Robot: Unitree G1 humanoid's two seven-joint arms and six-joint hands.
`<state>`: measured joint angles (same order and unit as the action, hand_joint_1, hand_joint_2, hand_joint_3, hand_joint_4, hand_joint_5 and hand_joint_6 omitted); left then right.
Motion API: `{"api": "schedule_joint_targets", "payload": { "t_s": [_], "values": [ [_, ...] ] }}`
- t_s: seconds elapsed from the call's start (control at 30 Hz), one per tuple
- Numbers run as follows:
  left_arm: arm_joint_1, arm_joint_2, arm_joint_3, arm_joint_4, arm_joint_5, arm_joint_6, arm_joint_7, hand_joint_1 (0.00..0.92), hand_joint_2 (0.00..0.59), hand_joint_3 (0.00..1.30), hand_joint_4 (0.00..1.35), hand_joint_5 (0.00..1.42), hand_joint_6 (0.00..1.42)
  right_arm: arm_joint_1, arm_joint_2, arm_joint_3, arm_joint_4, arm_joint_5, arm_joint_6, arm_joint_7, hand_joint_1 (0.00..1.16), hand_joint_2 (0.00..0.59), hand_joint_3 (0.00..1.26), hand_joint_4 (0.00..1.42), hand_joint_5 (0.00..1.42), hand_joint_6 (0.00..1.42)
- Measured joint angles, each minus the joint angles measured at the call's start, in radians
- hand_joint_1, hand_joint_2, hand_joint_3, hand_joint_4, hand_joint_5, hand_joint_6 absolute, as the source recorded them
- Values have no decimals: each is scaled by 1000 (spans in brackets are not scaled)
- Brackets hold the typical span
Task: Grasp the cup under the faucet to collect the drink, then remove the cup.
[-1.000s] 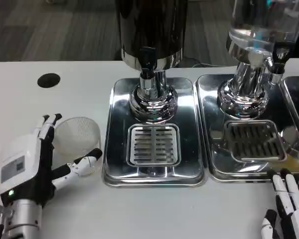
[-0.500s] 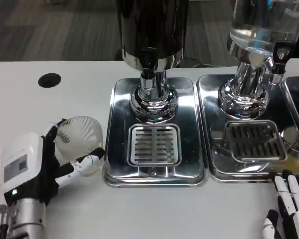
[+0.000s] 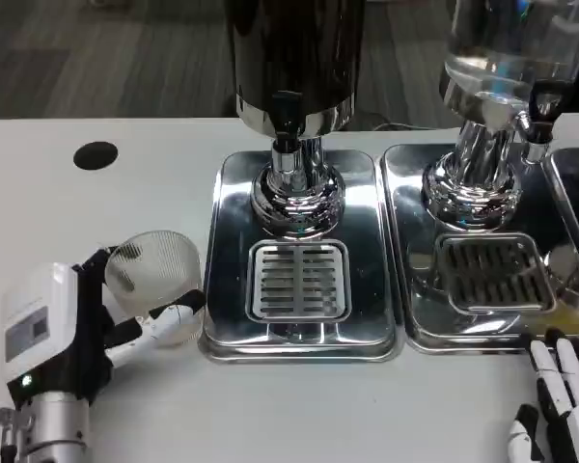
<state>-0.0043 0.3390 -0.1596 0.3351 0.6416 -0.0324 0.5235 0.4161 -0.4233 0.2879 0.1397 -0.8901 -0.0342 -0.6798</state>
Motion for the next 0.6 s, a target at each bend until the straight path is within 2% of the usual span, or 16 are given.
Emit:
{"api": "schedule_joint_targets", "payload": {
  "t_s": [0.3,0.6],
  "values": [
    [6,-3,0,-2,0,-2,11,516,115,666,660,923,1187,-2,-1,0,9,14,-5,2,1,580,64,0,0,0],
    [41,-4,1,-66,6,-2,38,481,123,660,660,906,1160,-16,-1,0,13,16,-8,10,0,577,64,0,0,0]
  ]
}}
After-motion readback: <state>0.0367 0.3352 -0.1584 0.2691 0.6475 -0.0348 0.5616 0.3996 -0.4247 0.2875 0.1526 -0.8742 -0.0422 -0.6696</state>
